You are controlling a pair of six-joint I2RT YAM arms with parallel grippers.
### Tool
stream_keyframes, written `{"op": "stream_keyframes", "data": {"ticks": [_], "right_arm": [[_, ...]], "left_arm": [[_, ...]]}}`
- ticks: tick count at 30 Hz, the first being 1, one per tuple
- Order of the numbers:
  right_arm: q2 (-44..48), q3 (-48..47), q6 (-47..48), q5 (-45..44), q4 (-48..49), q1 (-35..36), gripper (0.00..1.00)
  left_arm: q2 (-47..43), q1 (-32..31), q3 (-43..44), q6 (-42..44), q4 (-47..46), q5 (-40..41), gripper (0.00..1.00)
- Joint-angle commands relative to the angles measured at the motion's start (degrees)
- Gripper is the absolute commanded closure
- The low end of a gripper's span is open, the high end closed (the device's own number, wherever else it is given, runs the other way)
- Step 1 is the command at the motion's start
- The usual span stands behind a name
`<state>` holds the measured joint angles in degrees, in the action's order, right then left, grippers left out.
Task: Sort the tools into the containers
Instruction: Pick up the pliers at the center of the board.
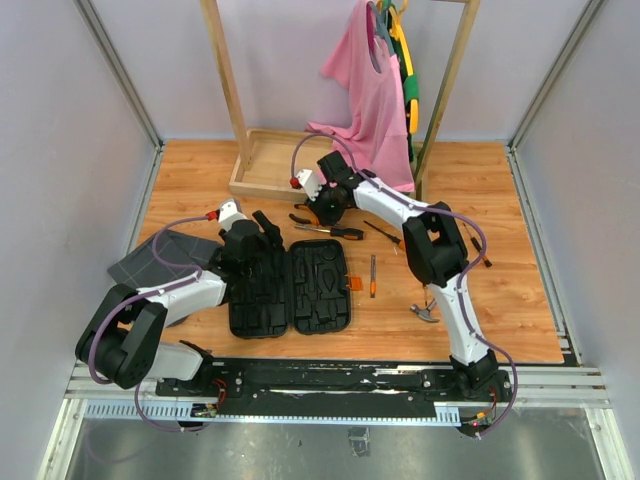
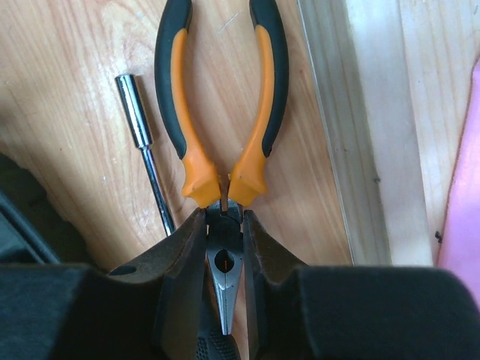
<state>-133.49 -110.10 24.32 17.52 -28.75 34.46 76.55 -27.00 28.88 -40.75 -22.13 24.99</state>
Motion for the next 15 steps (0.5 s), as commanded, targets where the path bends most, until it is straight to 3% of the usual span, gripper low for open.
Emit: {"op": "stream_keyframes", "data": {"ticks": [1,15], "right_arm": [[5.79,2.43,3.92,-0.74,-1.31,0.20,1.00],[12.27,8.84,1.38,-3.74,-1.22,0.07,1.00]], "left_arm": [[-0.19,0.95,1.51,0.76,-0.13,0.81,0.25],[0.00,1.32,1.53,0.72,-0.11,0.08,0.25]]}}
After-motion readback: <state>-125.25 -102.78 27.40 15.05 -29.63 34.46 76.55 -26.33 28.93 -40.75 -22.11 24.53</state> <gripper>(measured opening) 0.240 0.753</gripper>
